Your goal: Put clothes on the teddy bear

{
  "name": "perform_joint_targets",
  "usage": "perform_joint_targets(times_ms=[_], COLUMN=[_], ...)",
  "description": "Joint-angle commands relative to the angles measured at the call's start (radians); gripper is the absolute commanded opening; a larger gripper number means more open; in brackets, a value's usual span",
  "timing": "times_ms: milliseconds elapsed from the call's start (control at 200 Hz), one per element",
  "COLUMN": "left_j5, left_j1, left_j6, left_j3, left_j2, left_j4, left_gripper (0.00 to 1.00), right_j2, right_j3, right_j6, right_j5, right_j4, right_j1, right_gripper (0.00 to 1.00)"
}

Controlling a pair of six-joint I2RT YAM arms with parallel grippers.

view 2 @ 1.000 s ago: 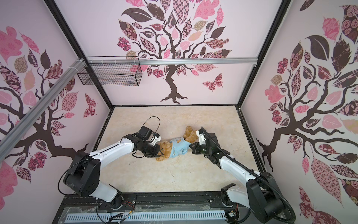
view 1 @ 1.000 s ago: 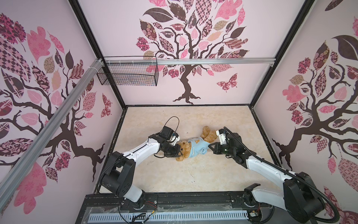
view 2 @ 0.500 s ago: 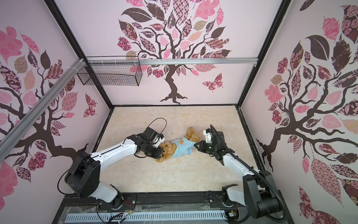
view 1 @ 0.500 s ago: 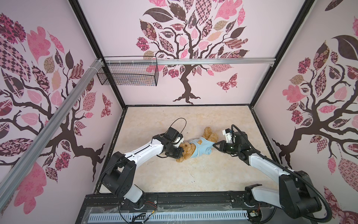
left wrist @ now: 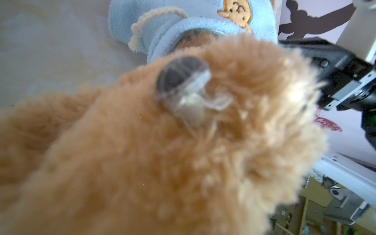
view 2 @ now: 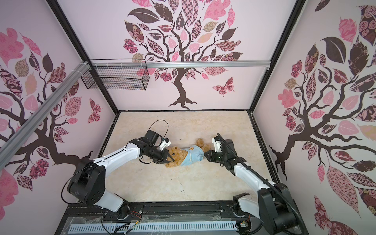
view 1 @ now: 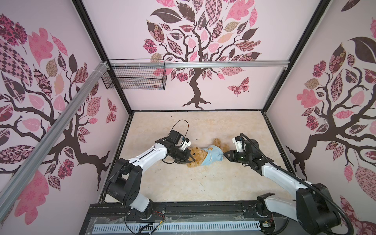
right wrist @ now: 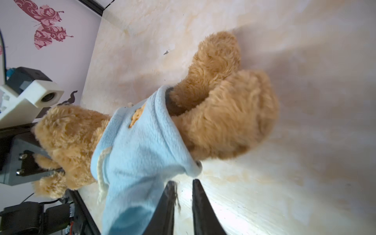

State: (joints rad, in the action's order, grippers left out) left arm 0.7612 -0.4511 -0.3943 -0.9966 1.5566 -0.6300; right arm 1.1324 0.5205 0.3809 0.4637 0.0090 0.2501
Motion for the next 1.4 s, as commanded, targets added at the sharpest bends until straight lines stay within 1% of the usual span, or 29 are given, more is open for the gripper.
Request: perform_joint_targets(times_ms=[0,120,220,300,405,440,490,545,615,680,700,710,730,800,845,895,930,1005,1065,1135,1200,1240,1300,1350,1390], left_j5=[0.061,0.048,0.062,0.058,0.024,0.011,-0.012,-0.049,-0.116,-0.212,-0.246,-0.266,-0.300,-0.421,-0.509,-0.588,-0.636,-0.707,-0.716,-0.719,-0.757,-0.775,-0.797,-0.818,-0.838], left_j1=[0.001,0.001,0.000,0.000,0.003,0.005,0.008,0.012,0.015,0.017,0.017,0.017,0.017,0.014,-0.001,-0.031,-0.059,-0.150,-0.224,-0.319,-0.421,-0.474,-0.529,-0.556,-0.565], left_j6=[0.005,0.030,0.052,0.063,0.068,0.065,0.063,0.064,0.067,0.076,0.081,0.082,0.085,0.097,0.107,0.126,0.144,0.227,0.320,0.474,0.640,0.751,0.883,0.957,0.986], left_j3=[-0.002,-0.006,-0.018,-0.028,-0.034,-0.036,-0.040,-0.042,-0.045,-0.052,-0.055,-0.056,-0.059,-0.060,-0.055,-0.045,-0.034,-0.009,0.023,0.066,0.119,0.155,0.199,0.206,0.197], left_j2=[0.021,0.037,0.054,0.071,0.094,0.099,0.101,0.090,0.060,0.025,0.011,0.005,-0.010,-0.074,-0.129,-0.189,-0.230,-0.296,-0.332,-0.362,-0.379,-0.380,-0.361,-0.321,-0.283], left_j4=[0.002,-0.012,-0.024,-0.037,-0.050,-0.053,-0.058,-0.068,-0.081,-0.105,-0.111,-0.115,-0.120,-0.126,-0.119,-0.094,-0.065,0.012,0.096,0.190,0.292,0.356,0.441,0.481,0.504], left_gripper=[0.00,0.00,0.00,0.00,0.00,0.10,0.27,0.38,0.48,0.55,0.58,0.63,0.68,0.77,0.87,0.92,0.93,0.92,0.88,0.86,0.88,0.90,0.92,0.95,0.96], right_j2=[-0.078,-0.108,-0.082,-0.020,0.114,0.161,0.223,0.275,0.322,0.344,0.348,0.351,0.353,0.358,0.362,0.366,0.372,0.372,0.362,0.342,0.326,0.317,0.305,0.299,0.299], right_j3=[0.030,0.019,0.024,0.040,0.078,0.097,0.125,0.142,0.144,0.136,0.134,0.132,0.129,0.117,0.110,0.106,0.105,0.097,0.082,0.052,0.029,0.018,0.003,-0.003,-0.005], right_j6=[-0.027,-0.013,0.004,0.012,0.033,0.034,0.034,0.036,0.042,0.050,0.052,0.054,0.056,0.070,0.080,0.088,0.096,0.111,0.129,0.165,0.197,0.216,0.236,0.240,0.243], right_j5=[-0.065,-0.021,0.000,-0.004,0.040,0.053,0.058,0.057,0.050,0.046,0.047,0.047,0.050,0.054,0.064,0.084,0.100,0.140,0.169,0.195,0.219,0.231,0.243,0.246,0.249], right_j4=[-0.051,0.002,0.066,0.123,0.206,0.217,0.219,0.216,0.218,0.222,0.224,0.224,0.224,0.232,0.238,0.239,0.241,0.241,0.251,0.287,0.317,0.338,0.364,0.376,0.383], right_j1=[-0.003,-0.003,-0.003,-0.003,0.006,0.013,0.025,0.032,0.036,0.041,0.042,0.043,0.044,0.049,0.051,0.052,0.053,0.054,0.054,0.054,0.054,0.054,0.054,0.055,0.054], right_gripper=[0.24,0.28,0.33,0.35,0.34,0.33,0.30,0.28,0.25,0.23,0.23,0.23,0.22,0.21,0.21,0.20,0.20,0.20,0.20,0.20,0.20,0.20,0.21,0.21,0.21])
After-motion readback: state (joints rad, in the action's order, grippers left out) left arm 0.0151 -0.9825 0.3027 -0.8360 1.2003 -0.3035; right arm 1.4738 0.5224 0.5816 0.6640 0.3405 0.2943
